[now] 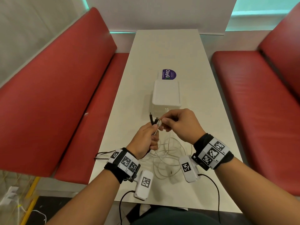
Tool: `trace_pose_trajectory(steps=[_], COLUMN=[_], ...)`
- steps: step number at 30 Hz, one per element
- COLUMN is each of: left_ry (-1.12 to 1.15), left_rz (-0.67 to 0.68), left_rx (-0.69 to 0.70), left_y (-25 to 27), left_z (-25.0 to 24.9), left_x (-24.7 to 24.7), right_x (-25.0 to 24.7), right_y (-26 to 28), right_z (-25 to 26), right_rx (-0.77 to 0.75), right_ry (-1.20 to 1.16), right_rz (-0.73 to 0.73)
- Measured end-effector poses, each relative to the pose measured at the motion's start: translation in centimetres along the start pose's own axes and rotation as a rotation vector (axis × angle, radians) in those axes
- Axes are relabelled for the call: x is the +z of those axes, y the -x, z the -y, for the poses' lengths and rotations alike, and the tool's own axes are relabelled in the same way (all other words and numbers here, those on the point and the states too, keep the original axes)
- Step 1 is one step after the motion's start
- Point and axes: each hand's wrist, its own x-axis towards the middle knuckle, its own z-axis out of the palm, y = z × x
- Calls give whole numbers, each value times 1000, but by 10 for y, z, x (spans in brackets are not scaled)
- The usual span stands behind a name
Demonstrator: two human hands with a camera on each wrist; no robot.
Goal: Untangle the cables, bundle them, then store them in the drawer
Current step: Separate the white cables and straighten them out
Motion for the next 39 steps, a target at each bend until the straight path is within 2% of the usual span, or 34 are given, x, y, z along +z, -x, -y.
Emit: trace_pose_trajectory(steps=[4, 6, 9, 10, 12, 14, 15, 20, 24, 27, 31, 34, 35, 37, 39], left_ry=[-56, -79, 24, 88, 205, 245, 250, 236, 277, 357, 515, 397, 320, 190, 104], left_rz=[57, 36, -30, -50, -72, -70, -51, 16, 5, 28, 199, 187, 155, 110, 98], left_rx=[15, 57, 129, 145, 173, 207, 222, 247, 257, 203, 70, 58, 82, 119, 131], left_y=[0, 0, -1, -1, -2, -2, -1, 2, 1, 0, 0, -2, -2, -3, -1], left_z=[-2, -2, -4, -7, -12, -16, -18, -23, -28, -28, -30, -26, -24, -17, -11], left_x=[-2, -1, 1, 1, 0, -3, -4, -13, -14, -17, -22, -18, -16, -11, -7], right_x=[-1, 0, 4, 7, 16, 26, 30, 33, 32, 37, 41, 38, 34, 25, 12], right_y=[0, 0, -1, 0, 5, 14, 17, 21, 29, 35, 35, 33, 31, 25, 17], right_z=[4, 7, 8, 6, 1, -5, -6, -11, -16, -20, -27, -24, -22, -17, -8], right_rx=[4, -8, 14, 53, 131, 171, 170, 163, 168, 53, 48, 50, 43, 20, -32], right_ry=[-26, -67, -227, -291, -336, -271, -241, -209, 32, 123, 92, 112, 127, 85, -109], right_rz=[-41, -75, -170, -152, -1, 151, 176, 113, 232, 233, 202, 248, 228, 64, -99])
